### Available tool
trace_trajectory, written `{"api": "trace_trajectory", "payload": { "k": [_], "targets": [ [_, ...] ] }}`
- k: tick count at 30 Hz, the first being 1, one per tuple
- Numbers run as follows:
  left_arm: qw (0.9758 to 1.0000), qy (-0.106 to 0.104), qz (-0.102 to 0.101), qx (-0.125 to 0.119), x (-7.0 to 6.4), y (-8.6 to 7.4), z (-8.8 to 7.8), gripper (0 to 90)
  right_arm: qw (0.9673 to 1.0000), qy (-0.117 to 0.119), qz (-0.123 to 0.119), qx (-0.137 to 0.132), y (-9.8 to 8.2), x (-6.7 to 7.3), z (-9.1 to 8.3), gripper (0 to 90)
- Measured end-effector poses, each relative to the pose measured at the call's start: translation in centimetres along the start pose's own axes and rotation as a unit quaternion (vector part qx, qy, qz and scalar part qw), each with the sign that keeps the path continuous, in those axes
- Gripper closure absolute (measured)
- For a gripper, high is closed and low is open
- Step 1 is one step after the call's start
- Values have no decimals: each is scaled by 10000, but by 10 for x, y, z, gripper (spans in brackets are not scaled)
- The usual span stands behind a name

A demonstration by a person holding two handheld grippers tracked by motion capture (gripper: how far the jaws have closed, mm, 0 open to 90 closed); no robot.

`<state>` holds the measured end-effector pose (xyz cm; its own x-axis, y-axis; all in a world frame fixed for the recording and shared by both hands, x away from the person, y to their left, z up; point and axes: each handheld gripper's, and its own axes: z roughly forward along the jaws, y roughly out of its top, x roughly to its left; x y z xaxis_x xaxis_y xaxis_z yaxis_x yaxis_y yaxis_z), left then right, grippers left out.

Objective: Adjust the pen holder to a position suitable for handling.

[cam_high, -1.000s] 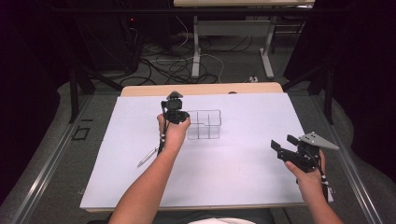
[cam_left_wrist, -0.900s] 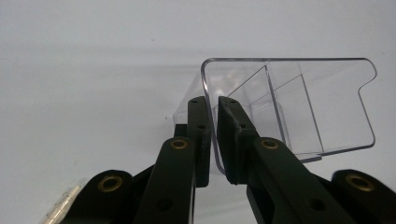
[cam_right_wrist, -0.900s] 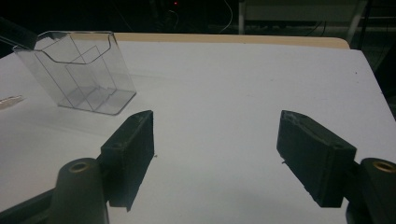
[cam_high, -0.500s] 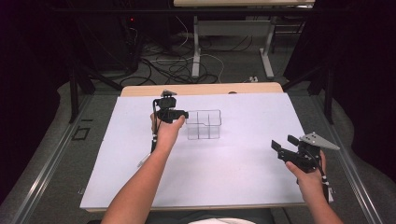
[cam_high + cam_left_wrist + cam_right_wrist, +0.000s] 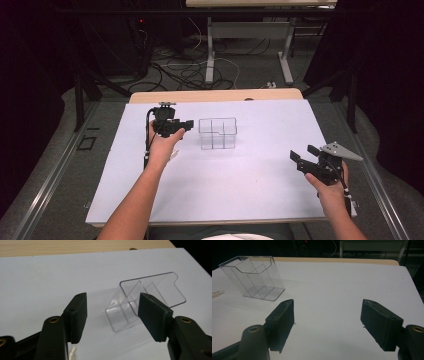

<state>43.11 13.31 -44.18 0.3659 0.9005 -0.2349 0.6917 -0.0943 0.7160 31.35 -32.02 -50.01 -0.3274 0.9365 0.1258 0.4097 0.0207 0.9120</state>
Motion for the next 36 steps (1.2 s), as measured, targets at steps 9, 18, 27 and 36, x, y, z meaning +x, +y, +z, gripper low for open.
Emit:
{"api": "trace_trajectory", "payload": {
  "k": [9, 18, 27, 36],
  "targets": [
    [9963, 311, 805, 47, 15, -12, -14, 328, 10000, -6, 14, -10, 0, 0, 0, 264],
    [9952, 341, 914, 55, 35, -16, -32, 273, 10000, 2, 21, 24, -1, 0, 0, 263],
    [9948, 270, 971, 110, 56, -23, -41, 246, 10000, 3, 24, 50, -1, 0, 1, 259],
    [9886, 181, 1397, 523, 69, -38, -37, 278, 9999, 61, 79, 58, -1, 1, 2, 251]
  ]
}}
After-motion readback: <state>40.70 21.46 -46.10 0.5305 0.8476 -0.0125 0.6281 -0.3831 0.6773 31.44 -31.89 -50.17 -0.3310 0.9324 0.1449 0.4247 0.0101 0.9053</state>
